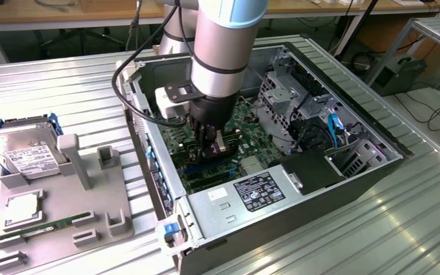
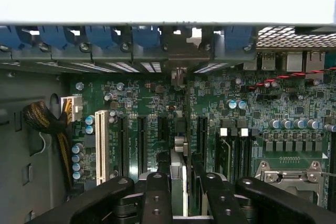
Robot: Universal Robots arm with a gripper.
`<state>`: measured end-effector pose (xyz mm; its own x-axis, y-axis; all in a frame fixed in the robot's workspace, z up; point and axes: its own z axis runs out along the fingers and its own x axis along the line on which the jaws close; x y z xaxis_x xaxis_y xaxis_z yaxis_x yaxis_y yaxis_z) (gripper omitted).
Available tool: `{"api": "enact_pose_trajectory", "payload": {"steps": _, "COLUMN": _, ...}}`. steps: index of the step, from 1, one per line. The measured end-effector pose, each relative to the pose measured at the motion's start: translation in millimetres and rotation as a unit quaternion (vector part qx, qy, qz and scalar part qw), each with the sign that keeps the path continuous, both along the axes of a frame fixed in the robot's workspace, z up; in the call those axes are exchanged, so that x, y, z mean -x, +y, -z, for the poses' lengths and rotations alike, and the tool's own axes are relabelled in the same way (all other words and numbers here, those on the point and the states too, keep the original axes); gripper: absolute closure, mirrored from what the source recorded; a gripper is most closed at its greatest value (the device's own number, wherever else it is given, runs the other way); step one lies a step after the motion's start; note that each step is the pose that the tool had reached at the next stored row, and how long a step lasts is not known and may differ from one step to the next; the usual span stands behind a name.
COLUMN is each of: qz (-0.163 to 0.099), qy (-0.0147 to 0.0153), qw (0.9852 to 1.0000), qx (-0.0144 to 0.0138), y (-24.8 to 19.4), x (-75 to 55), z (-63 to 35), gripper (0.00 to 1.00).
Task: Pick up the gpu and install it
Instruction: 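Insert the gpu into the slot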
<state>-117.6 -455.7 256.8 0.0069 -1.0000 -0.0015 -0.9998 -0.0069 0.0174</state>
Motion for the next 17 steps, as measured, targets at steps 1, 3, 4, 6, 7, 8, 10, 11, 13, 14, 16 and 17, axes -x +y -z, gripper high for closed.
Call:
{"api": "enact_pose_trajectory", "payload": {"steps": 1, "qz": 0.000, "qy": 0.0000, "qw": 1.0000, "qx": 0.0001, "y": 0.0, "x": 0.0, "z": 0.1, "gripper": 0.73}}
{"api": "enact_pose_trajectory", "payload": {"steps": 3, "qz": 0.000, "qy": -0.0001, "qw": 1.0000, "qx": -0.0001, "y": 0.0, "x": 0.0, "z": 0.8, "gripper": 0.73}}
{"api": "enact_pose_trajectory", "payload": {"steps": 4, "qz": 0.000, "qy": -0.0001, "qw": 1.0000, "qx": -0.0001, "y": 0.0, "x": 0.0, "z": 1.2, "gripper": 0.73}}
{"api": "enact_pose_trajectory", "payload": {"steps": 6, "qz": 0.000, "qy": 0.0000, "qw": 1.0000, "qx": 0.0000, "y": 0.0, "x": 0.0, "z": 2.0, "gripper": 0.73}}
{"api": "enact_pose_trajectory", "payload": {"steps": 7, "qz": 0.000, "qy": 0.0000, "qw": 1.0000, "qx": 0.0001, "y": 0.0, "x": 0.0, "z": 2.5, "gripper": 0.73}}
{"api": "enact_pose_trajectory", "payload": {"steps": 8, "qz": 0.000, "qy": 0.0000, "qw": 1.0000, "qx": 0.0001, "y": 0.0, "x": 0.0, "z": 3.2, "gripper": 0.73}}
{"api": "enact_pose_trajectory", "payload": {"steps": 10, "qz": 0.000, "qy": 0.0001, "qw": 1.0000, "qx": 0.0001, "y": 0.0, "x": 0.0, "z": 4.2, "gripper": 0.73}}
{"api": "enact_pose_trajectory", "payload": {"steps": 11, "qz": 0.000, "qy": 0.0001, "qw": 1.0000, "qx": 0.0002, "y": -0.1, "x": 0.0, "z": 4.4, "gripper": 0.73}}
{"api": "enact_pose_trajectory", "payload": {"steps": 13, "qz": 0.000, "qy": 0.0000, "qw": 1.0000, "qx": 0.0000, "y": 0.0, "x": 0.0, "z": 4.6, "gripper": 0.73}}
{"api": "enact_pose_trajectory", "payload": {"steps": 14, "qz": 0.000, "qy": 0.0000, "qw": 1.0000, "qx": 0.0000, "y": 0.0, "x": 0.0, "z": 4.7, "gripper": 0.73}}
{"api": "enact_pose_trajectory", "payload": {"steps": 16, "qz": 0.000, "qy": 0.0000, "qw": 1.0000, "qx": 0.0000, "y": 0.0, "x": 0.0, "z": 4.7, "gripper": 0.73}}
{"api": "enact_pose_trajectory", "payload": {"steps": 17, "qz": 0.000, "qy": 0.0000, "qw": 1.0000, "qx": -0.0001, "y": 0.0, "x": 0.0, "z": 4.7, "gripper": 0.73}}
